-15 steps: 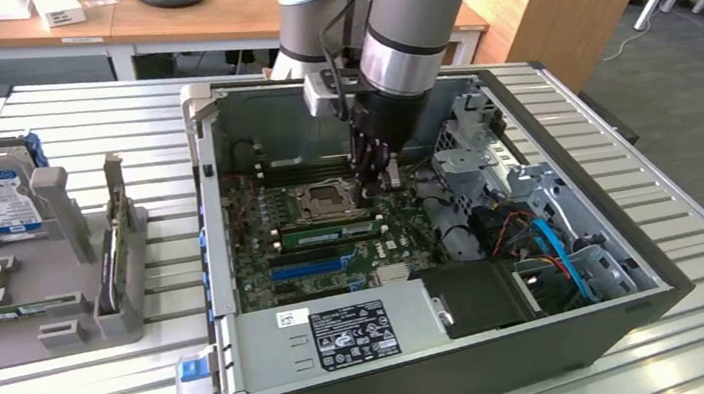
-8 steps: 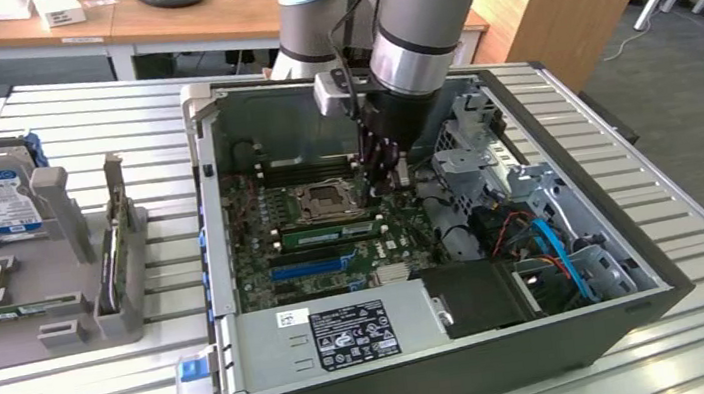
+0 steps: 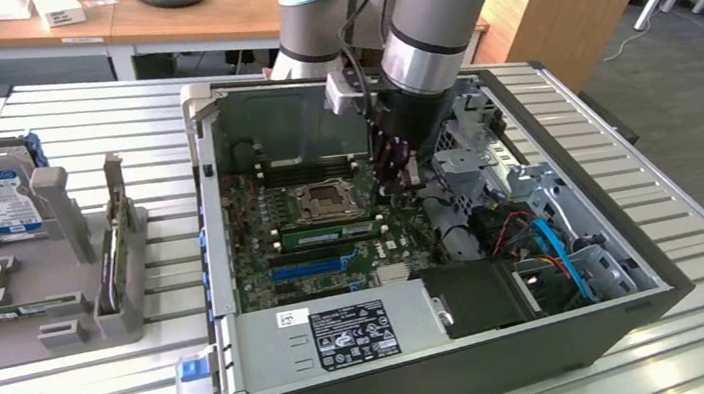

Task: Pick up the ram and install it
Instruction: 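Press down the ram until it locks into place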

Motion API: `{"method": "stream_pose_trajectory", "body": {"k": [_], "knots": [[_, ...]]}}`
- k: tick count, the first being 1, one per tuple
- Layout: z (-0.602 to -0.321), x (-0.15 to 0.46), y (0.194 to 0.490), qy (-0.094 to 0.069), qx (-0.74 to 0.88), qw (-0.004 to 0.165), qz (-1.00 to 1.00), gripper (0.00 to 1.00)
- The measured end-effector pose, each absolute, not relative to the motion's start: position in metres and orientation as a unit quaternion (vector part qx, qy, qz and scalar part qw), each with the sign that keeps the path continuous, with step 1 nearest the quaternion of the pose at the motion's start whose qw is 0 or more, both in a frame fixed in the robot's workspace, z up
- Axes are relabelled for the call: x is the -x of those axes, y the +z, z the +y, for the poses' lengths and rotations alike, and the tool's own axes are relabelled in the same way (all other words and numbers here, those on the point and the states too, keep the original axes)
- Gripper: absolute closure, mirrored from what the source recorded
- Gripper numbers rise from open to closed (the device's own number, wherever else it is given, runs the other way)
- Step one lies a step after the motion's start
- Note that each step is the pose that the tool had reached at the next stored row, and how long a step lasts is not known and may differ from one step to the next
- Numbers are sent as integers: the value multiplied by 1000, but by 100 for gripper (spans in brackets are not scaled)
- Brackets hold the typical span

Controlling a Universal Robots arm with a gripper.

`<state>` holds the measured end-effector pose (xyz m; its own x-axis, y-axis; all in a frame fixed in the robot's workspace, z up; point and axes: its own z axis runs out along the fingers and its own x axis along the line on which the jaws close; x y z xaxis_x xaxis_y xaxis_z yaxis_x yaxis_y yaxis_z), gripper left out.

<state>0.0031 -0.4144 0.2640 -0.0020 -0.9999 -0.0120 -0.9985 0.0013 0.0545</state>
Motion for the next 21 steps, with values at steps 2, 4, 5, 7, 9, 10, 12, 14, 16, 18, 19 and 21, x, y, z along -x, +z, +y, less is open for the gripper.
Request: {"method": "stream_pose_trajectory", "body": {"k": [2, 4, 5, 7, 9, 10, 12, 14, 16, 18, 19, 21], "knots": [[-414, -5, 264, -24, -706, 15, -707, 89], [-414, -7, 264, -24, -706, 15, -707, 89], [-414, -8, 264, -24, -706, 15, -707, 89], [-414, -10, 264, -24, -706, 15, -707, 89], [-414, -10, 264, -24, -706, 15, -707, 89], [-414, -10, 264, -24, -706, 15, -707, 89], [-414, -10, 264, -24, -706, 15, -707, 89], [-414, -10, 263, -24, -706, 15, -707, 89], [-414, -10, 263, -24, -706, 15, -707, 89], [-414, -10, 262, -24, -706, 15, -707, 89], [-414, -10, 261, -24, -706, 15, -707, 89], [-414, -10, 260, -24, -706, 15, -707, 89]]}}
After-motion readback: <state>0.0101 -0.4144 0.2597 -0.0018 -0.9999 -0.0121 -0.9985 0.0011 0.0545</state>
